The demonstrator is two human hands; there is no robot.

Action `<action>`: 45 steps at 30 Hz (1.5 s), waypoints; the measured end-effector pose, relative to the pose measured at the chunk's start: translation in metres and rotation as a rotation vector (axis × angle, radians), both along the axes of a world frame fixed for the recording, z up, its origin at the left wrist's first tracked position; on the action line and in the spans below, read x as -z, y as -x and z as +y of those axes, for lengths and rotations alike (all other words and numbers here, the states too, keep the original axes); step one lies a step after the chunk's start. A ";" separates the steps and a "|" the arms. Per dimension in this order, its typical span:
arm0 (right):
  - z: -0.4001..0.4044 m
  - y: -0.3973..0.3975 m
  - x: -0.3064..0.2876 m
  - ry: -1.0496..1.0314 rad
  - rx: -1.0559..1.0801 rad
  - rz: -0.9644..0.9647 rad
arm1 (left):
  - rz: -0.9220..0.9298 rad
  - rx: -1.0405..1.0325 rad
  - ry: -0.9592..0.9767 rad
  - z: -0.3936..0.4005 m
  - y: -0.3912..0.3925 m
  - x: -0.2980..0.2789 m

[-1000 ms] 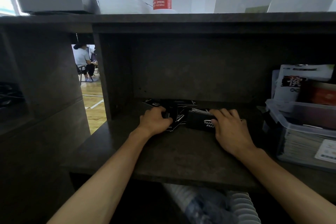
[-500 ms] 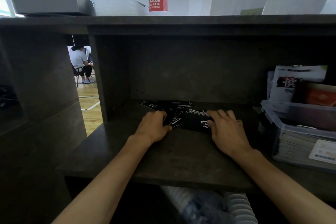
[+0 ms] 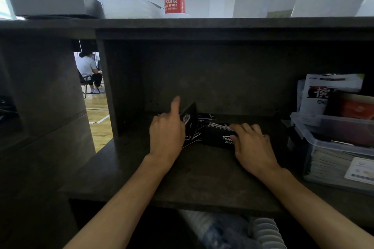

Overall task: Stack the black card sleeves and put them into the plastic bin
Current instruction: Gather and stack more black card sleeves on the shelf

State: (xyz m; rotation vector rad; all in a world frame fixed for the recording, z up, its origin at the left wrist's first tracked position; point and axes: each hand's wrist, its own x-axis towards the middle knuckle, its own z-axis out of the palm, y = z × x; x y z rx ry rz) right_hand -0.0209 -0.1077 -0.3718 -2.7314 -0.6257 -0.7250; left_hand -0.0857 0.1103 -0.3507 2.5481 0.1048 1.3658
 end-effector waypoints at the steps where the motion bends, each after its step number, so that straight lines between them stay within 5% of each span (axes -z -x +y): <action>1: 0.000 0.000 0.000 0.002 0.002 0.003 | -0.046 0.062 0.125 0.001 0.000 -0.001; 5: 0.001 0.002 -0.001 0.007 0.009 0.003 | 0.067 0.462 0.627 0.003 -0.005 -0.001; 13: 0.002 0.003 -0.002 0.005 0.021 0.007 | -0.024 0.673 0.884 0.011 -0.016 -0.001; 18: 0.002 0.004 -0.001 -0.016 0.019 0.008 | 0.228 0.542 0.599 -0.004 -0.016 0.009; 25: 0.003 0.005 -0.004 -0.026 0.023 0.026 | 0.219 0.150 0.162 -0.025 -0.018 0.016; 34: 0.001 0.004 -0.004 0.055 0.013 0.048 | 0.325 0.210 -0.097 -0.017 -0.019 0.023; 39: 0.001 0.006 -0.003 0.031 0.010 0.032 | 0.373 0.231 -0.047 -0.007 -0.020 0.021; 42: 0.003 0.007 -0.003 0.015 0.017 0.028 | 0.351 0.085 0.149 0.005 -0.023 0.014; 45: 0.003 0.007 -0.003 0.009 0.017 0.030 | 0.478 -0.082 0.069 0.011 -0.029 0.014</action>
